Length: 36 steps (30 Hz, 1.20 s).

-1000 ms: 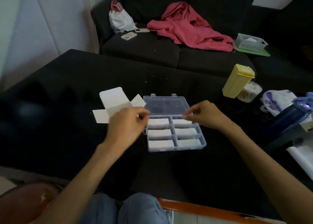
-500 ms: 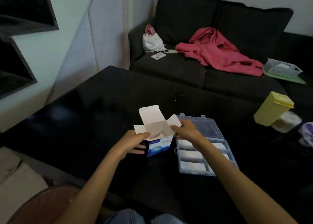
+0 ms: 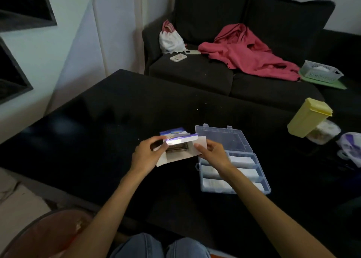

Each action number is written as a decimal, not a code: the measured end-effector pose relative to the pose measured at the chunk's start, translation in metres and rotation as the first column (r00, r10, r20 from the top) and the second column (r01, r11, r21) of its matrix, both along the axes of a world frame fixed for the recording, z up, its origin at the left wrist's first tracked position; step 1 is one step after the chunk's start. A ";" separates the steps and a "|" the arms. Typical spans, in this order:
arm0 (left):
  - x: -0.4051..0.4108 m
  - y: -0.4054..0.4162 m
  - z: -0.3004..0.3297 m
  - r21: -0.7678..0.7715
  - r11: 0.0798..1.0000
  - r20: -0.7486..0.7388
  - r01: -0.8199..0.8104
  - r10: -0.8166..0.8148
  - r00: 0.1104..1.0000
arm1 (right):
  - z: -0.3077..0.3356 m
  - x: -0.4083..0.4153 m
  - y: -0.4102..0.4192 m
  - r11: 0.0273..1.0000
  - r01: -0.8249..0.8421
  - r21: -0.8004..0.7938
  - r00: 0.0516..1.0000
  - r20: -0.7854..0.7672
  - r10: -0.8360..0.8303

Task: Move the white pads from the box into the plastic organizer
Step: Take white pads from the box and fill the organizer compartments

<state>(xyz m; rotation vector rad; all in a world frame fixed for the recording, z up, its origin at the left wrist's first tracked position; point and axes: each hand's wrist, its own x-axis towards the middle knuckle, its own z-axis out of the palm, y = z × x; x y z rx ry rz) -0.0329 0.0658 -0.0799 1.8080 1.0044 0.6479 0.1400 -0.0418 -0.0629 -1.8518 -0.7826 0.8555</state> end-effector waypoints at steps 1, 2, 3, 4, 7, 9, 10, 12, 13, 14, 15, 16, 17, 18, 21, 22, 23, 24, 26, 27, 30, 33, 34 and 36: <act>0.003 0.001 0.001 0.041 0.999 -0.012 -0.027 0.027 1.000 | 0.000 0.001 -0.001 1.000 -0.003 -0.010 1.000 0.008 0.003; 0.005 0.001 0.003 0.076 0.996 -0.024 -0.052 0.054 0.998 | 0.000 0.001 -0.001 1.000 -0.003 -0.023 1.000 0.030 0.004; 0.007 0.001 0.006 0.110 0.991 -0.026 -0.074 0.078 0.997 | 0.001 0.001 -0.002 0.999 0.007 -0.033 0.997 0.075 -0.005; 0.008 0.001 0.009 0.132 0.987 -0.026 -0.092 0.097 0.995 | 0.001 0.001 -0.002 0.999 0.036 -0.031 0.989 0.147 -0.031; 0.010 0.000 0.010 0.184 0.976 -0.030 -0.112 0.119 0.992 | 0.008 -0.003 -0.011 0.985 0.127 0.121 0.857 0.486 -0.170; 0.009 0.000 0.010 0.199 0.975 -0.043 -0.102 0.113 0.993 | 0.017 -0.008 -0.017 0.989 -0.066 0.133 0.725 0.687 -0.044; 0.008 -0.001 0.010 0.197 0.975 -0.048 -0.098 0.109 0.993 | 0.021 -0.012 -0.017 0.981 -0.185 0.053 0.653 0.753 0.082; 0.008 -0.002 0.010 0.188 0.978 -0.054 -0.090 0.101 0.993 | 0.025 -0.019 -0.009 0.931 -0.321 -0.172 0.513 0.795 0.324; 0.008 -0.002 0.011 0.186 0.979 -0.057 -0.087 0.099 0.993 | 0.026 -0.020 -0.002 0.900 -0.344 -0.268 0.456 0.790 0.410; 0.008 -0.002 0.012 0.186 0.979 -0.063 -0.083 0.097 0.993 | 0.026 -0.022 0.006 0.873 -0.350 -0.341 0.395 0.791 0.467; 0.008 0.000 0.013 0.186 0.980 -0.073 -0.077 0.092 0.993 | 0.026 -0.023 0.016 0.849 -0.345 -0.400 0.324 0.798 0.508; 0.008 0.001 0.014 0.180 0.982 -0.087 -0.065 0.082 0.993 | 0.026 -0.024 0.024 0.825 -0.332 -0.457 0.258 0.798 0.545; 0.008 0.004 0.015 0.171 0.984 -0.099 -0.051 0.069 0.993 | 0.026 -0.024 0.033 0.799 -0.315 -0.513 0.201 0.786 0.584; 0.008 0.007 0.016 0.161 0.986 -0.109 -0.036 0.054 0.993 | 0.027 -0.026 0.041 0.768 -0.299 -0.566 0.156 0.765 0.625; 0.010 0.013 0.021 0.141 0.990 -0.152 -0.011 0.033 0.988 | 0.028 -0.032 0.057 0.712 -0.271 -0.647 0.047 0.730 0.682; 0.011 0.015 0.023 0.140 0.990 -0.165 -0.010 0.034 0.986 | 0.027 -0.033 0.061 0.704 -0.259 -0.661 0.019 0.726 0.688; 0.012 0.015 0.024 0.142 0.990 -0.172 -0.013 0.037 0.984 | 0.025 -0.034 0.063 0.698 -0.246 -0.672 0.001 0.720 0.694; 0.012 0.017 0.025 0.144 0.989 -0.174 -0.020 0.045 0.984 | 0.023 -0.034 0.066 0.695 -0.237 -0.679 -0.008 0.716 0.698; 0.014 0.017 0.026 0.147 0.989 -0.178 -0.032 0.058 0.982 | 0.019 -0.032 0.069 0.703 -0.233 -0.672 -0.008 0.724 0.690; 0.014 0.017 0.026 0.144 0.989 -0.178 -0.035 0.060 0.982 | 0.018 -0.032 0.070 0.708 -0.241 -0.664 -0.006 0.730 0.683; 0.015 0.017 0.025 0.127 0.991 -0.162 -0.041 0.061 0.985 | 0.013 -0.029 0.072 0.721 -0.273 -0.636 0.007 0.749 0.663; 0.015 0.017 0.024 0.118 0.992 -0.148 -0.042 0.059 0.987 | 0.012 -0.028 0.071 0.738 -0.278 -0.615 0.024 0.764 0.645; 0.015 0.017 0.024 0.119 0.992 -0.146 -0.045 0.062 0.987 | 0.012 -0.027 0.070 0.741 -0.277 -0.611 0.027 0.766 0.642; 0.015 0.016 0.024 0.120 0.991 -0.150 -0.051 0.069 0.986 | 0.014 -0.026 0.066 0.748 -0.283 -0.601 0.041 0.772 0.635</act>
